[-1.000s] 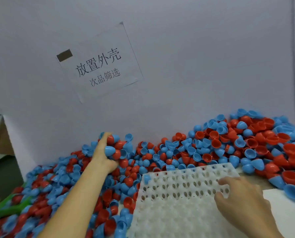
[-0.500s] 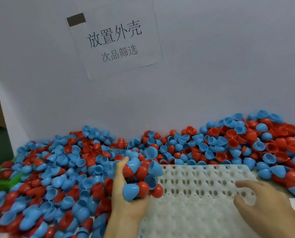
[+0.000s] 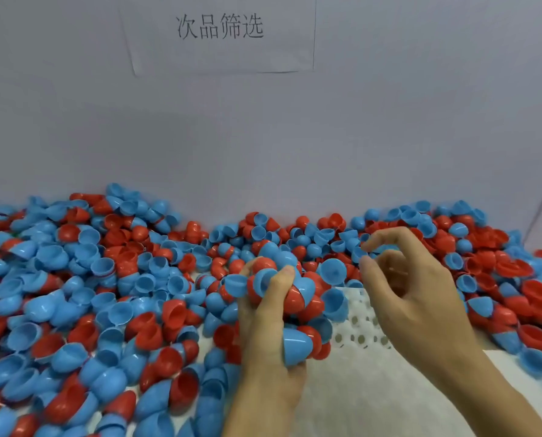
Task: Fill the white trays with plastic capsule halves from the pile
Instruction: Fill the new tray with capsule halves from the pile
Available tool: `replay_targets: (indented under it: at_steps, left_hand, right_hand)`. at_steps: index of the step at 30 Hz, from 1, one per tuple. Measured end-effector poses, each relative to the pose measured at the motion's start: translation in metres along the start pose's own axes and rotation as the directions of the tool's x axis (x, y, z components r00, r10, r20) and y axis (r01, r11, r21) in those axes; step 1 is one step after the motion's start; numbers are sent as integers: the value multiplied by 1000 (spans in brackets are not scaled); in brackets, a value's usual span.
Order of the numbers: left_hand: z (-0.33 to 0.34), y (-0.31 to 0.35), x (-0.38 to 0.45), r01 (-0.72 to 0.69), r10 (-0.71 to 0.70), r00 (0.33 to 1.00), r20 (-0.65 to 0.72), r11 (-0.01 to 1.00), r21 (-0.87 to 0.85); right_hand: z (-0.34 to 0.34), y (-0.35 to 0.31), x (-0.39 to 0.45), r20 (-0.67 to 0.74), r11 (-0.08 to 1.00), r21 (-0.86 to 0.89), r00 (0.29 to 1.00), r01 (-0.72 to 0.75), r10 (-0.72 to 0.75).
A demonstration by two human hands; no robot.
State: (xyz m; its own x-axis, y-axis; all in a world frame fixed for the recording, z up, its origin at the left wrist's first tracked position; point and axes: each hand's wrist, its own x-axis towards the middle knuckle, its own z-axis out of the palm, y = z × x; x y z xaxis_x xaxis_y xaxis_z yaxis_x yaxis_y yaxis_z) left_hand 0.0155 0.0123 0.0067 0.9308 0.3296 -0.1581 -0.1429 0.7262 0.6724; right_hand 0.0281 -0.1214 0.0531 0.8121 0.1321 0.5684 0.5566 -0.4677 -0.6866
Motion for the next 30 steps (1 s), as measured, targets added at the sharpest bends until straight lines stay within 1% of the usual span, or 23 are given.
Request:
replay_targets:
  at_steps: [2, 5, 8, 12, 16, 21, 25, 30]
  left_hand:
    - [-1, 0, 1, -40, 40, 999, -7, 999, 19]
    - [-4, 1, 0, -80, 80, 997, 16, 995, 57]
    - [-3, 1, -1, -128, 125, 992, 26, 977, 169]
    - [-5, 0, -6, -181, 176, 984, 41, 955, 235]
    - [-14, 4, -16, -194, 195, 981, 17, 958, 210]
    - [-27, 19, -13, -221, 229, 972, -51, 966, 133]
    - [-37, 31, -7, -246, 255, 961, -107, 965, 90]
    - [-36, 32, -4, -246, 249, 957, -151, 969, 35]
  right_hand:
    - [10, -4, -8, -2, 998, 24, 999, 51, -51]
    - [17, 5, -26, 75, 998, -50, 997, 39, -35]
    - [18, 20, -33, 90, 996, -72, 994, -59, 66]
    - [23, 33, -39, 133, 973, 31, 966, -228, 222]
    - [33, 34, -41, 135, 940, 118, 943, -322, 306]
    - [44, 33, -44, 118, 916, 180, 932, -359, 342]
    - [49, 34, -44, 177, 883, 189, 899, -430, 400]
    - [44, 38, -42, 81, 872, 162, 887, -463, 455]
